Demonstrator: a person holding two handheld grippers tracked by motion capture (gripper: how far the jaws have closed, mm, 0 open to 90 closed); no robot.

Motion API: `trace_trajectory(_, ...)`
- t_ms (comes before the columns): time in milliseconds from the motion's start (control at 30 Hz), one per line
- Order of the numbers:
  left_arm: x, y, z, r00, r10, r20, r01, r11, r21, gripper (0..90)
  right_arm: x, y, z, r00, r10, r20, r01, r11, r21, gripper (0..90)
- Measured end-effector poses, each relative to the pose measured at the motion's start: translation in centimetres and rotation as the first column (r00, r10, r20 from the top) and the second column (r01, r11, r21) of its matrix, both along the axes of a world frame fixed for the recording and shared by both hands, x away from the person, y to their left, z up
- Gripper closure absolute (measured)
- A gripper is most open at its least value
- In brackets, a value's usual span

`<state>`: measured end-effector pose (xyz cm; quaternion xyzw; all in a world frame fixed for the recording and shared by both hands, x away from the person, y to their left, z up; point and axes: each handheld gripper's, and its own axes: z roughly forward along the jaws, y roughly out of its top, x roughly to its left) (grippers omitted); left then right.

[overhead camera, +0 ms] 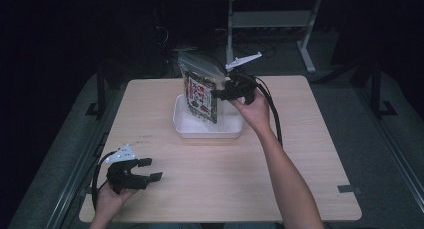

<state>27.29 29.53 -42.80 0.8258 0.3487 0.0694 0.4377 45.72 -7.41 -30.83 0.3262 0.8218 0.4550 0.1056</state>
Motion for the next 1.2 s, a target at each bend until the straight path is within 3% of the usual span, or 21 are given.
trace_trajectory(433, 0.0, -0.3, -0.1, 1.0000, -0.008, -0.001, 0.008, 0.9999, 0.012, 26.0, -1.9, -2.2, -0.4, 0.9995, 0.023, -0.024, -0.022, 0.999, 0.029, 35.7)
trace_trajectory(733, 0.0, -0.5, -0.3, 0.9999, -0.015, -0.006, 0.015, 0.9996, 0.022, 25.7, -3.5, -4.7, -1.6, 0.9976, 0.022, -0.065, -0.017, 0.997, 0.077, 33.8)
trace_trajectory(1200, -0.1, -0.9, -0.2, 0.9997, -0.022, 0.006, 0.022, 0.9989, 0.042, 25.7, -5.7, -7.6, -3.0, 0.9948, 0.018, -0.100, -0.009, 0.996, 0.090, 31.6)
